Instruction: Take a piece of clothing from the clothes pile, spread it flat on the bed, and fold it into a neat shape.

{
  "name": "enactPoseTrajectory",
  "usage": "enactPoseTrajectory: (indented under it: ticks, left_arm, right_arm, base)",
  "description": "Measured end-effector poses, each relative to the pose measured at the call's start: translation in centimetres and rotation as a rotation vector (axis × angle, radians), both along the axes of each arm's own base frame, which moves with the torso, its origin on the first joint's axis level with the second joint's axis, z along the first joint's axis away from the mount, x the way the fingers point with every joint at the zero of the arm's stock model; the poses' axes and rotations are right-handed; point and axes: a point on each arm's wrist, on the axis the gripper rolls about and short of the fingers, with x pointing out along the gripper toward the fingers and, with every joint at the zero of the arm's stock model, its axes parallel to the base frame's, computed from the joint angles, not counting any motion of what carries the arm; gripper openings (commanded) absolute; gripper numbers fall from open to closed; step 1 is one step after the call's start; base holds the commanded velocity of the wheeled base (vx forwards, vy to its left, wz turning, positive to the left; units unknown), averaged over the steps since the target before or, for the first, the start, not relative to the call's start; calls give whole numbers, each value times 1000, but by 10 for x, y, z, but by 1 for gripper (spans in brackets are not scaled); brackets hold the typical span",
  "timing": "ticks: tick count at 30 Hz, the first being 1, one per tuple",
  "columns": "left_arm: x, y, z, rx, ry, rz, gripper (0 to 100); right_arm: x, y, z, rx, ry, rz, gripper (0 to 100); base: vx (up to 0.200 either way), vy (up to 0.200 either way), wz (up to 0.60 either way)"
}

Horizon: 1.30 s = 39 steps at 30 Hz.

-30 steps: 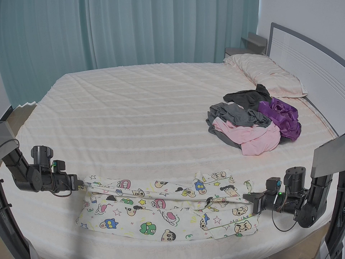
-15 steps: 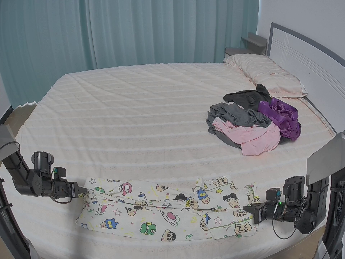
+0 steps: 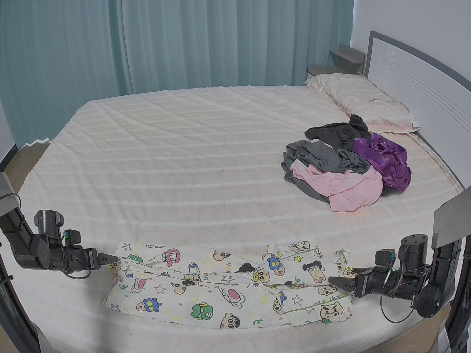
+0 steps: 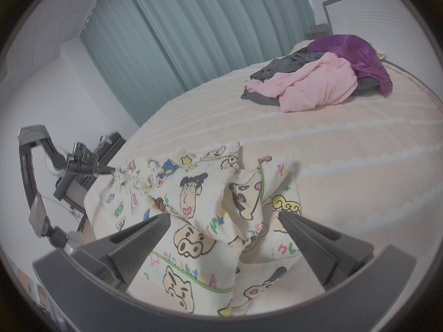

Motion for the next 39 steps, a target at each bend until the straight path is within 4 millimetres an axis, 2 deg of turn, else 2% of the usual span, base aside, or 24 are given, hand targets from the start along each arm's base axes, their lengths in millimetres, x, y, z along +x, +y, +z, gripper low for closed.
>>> enactPoseTrajectory:
  ticks: [6,10,13,18,22,26,33,39]
  left_arm:
    - [-9,13,6,-138,7,119,100]
    - [-11,13,14,-257,26,248,100]
    - [-10,10,21,-356,39,343,100]
    - [-8,0,35,-469,42,417,100]
    - [-6,-8,42,-516,32,430,100]
    - [-6,-13,46,-531,24,426,100]
    - [-8,-18,46,-534,28,416,100]
    - [-11,-20,45,-529,34,408,100]
  right_arm:
    - [1,-2,14,93,-9,-68,100]
    - [4,6,21,138,-30,-78,100]
    - [10,18,26,181,-50,-83,100]
    - [21,54,32,280,-71,-54,100]
    - [26,75,24,328,-33,-36,100]
    - [28,86,9,326,17,-32,100]
    - [26,79,-14,285,101,-70,100]
    - [24,76,-20,266,120,-93,100]
  base:
    - [0,0,0]
    - [0,0,0]
    - [0,0,0]
    - [0,0,0]
    - [0,0,0]
    - [0,0,0]
    - [0,0,0]
    - [0,0,0]
